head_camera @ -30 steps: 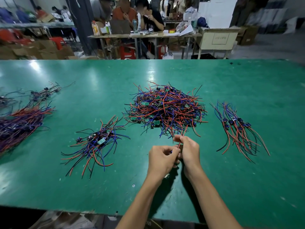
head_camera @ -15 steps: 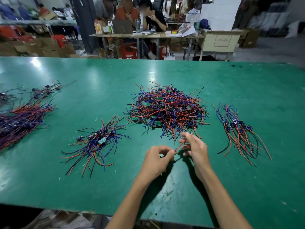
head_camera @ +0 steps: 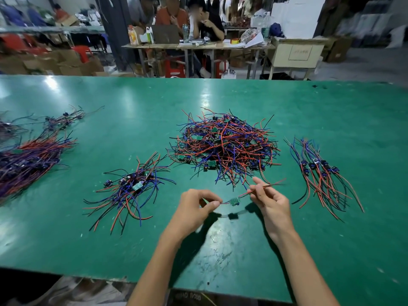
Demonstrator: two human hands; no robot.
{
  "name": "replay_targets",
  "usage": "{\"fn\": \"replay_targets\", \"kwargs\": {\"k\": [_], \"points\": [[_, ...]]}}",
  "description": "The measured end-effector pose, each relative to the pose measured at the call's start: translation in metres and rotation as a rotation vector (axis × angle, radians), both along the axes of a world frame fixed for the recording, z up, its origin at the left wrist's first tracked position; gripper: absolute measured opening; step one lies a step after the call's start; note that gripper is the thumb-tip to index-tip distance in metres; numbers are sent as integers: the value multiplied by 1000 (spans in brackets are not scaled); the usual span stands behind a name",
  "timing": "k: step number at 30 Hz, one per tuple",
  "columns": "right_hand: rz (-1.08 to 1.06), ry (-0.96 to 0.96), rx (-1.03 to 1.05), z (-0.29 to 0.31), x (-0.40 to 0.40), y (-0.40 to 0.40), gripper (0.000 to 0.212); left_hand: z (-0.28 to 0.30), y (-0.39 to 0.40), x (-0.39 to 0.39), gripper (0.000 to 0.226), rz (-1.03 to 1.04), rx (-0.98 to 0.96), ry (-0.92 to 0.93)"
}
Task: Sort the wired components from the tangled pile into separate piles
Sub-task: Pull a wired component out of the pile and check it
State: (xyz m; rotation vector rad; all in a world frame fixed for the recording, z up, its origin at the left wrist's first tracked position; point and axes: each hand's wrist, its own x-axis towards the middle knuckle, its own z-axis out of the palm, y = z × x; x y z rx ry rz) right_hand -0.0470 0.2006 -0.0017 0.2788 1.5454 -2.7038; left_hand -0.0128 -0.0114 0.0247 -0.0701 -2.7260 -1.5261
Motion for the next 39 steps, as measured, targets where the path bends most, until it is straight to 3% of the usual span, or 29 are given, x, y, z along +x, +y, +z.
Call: {"fn": "replay_targets", "kwargs": {"k": [2,5,11,16,19,24,32,35,39], "points": [[7,1,-115,0,1,5,33,-4,3,2,17,66,1,200],[7,13,-198,-2,3,10,35,-13,9,3,21,79,52,333],[-95,-10,-160,-1,5,5,29,-24,15,2,16,132,101,256],[-206,6,-107,-1,6,1,22,-24,17,1,11,108,-73,231],[-151,44,-35,-3,7,1,23,-27,21,1,13,122,-104,240],[11,131,279,-8,14,-7,29,-29,24,-1,12,164,-87,260],[-7,-92,36,4,-1,3,14,-37,16,0,4,286,-106,285],[-220,-142,-111,32,-25,25,8,-39,11,-2,10,384,-33,266],[-529,-70,-338,74,-72,72,10,-43,5,-4,8,459,120,162]]}}
